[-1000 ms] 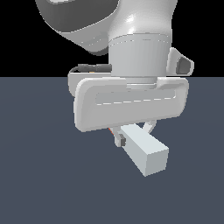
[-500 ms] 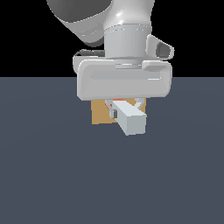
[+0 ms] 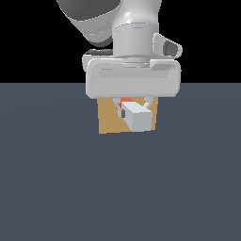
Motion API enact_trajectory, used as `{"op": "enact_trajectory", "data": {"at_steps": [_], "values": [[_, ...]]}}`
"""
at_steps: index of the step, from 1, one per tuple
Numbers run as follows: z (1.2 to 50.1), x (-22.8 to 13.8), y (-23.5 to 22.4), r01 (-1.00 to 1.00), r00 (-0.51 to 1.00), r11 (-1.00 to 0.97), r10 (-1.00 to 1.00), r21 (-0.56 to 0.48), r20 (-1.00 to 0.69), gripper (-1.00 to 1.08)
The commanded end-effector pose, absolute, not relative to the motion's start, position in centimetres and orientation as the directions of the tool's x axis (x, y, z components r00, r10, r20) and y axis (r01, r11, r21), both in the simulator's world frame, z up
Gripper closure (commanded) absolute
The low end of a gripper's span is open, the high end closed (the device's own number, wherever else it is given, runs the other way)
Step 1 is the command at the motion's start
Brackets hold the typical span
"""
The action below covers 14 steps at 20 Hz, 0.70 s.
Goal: Insert the peg into the horizontal hole in a box.
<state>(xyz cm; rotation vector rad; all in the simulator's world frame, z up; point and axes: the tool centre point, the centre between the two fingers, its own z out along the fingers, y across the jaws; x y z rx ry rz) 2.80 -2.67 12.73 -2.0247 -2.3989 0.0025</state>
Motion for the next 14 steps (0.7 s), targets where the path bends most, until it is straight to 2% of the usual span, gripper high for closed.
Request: {"op": "enact_trajectory", "data": {"at_steps": [1, 14], "values": [[12.97, 2.92, -2.54, 0.987, -0.164, 0.164, 0.987, 0.0, 0.0, 1.08], [12.91, 2.95, -2.39, 0.987, -0.163, 0.163, 0.987, -0.001, 0.001, 1.08]]}}
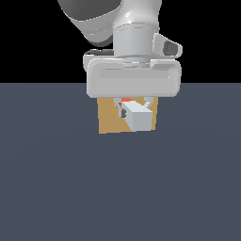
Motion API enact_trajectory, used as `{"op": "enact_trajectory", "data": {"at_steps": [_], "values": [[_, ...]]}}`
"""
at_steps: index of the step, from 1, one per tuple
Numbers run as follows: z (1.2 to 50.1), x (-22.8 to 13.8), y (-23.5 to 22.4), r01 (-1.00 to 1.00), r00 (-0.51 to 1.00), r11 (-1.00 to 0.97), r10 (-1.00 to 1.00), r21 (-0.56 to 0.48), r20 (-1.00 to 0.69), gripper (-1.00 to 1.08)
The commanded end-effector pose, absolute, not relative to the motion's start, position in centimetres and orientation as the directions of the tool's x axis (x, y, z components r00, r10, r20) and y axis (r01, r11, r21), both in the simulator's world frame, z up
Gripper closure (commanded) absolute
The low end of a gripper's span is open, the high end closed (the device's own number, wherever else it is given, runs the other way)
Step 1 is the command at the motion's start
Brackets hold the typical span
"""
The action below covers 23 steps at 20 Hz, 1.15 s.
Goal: Insert the peg into the horizontal hole in a box.
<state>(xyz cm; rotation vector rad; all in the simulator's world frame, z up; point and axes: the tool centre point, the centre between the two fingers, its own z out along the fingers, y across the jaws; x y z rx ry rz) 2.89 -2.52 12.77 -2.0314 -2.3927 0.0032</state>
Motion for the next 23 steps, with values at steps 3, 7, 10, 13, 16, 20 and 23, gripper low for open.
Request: {"op": "enact_trajectory", "data": {"at_steps": [3, 7, 10, 13, 16, 20, 23], "values": [[12.9, 2.8, -1.5, 0.987, -0.163, 0.163, 0.987, -0.001, 0.001, 1.08], [13.0, 2.3, 0.8, 0.987, -0.163, 0.163, 0.987, 0.0, 0.0, 1.08], [13.0, 1.9, 3.3, 0.987, -0.163, 0.163, 0.987, 0.001, 0.0, 1.08], [13.0, 1.4, 6.0, 0.987, -0.163, 0.163, 0.987, 0.002, 0.0, 1.08], [13.1, 1.1, 8.1, 0.987, -0.163, 0.163, 0.987, 0.002, 0.0, 1.08], [13.1, 0.9, 9.6, 0.987, -0.163, 0.163, 0.987, 0.003, 0.0, 1.08], [13.1, 0.9, 10.0, 0.987, -0.163, 0.163, 0.987, 0.003, 0.0, 1.08]]}}
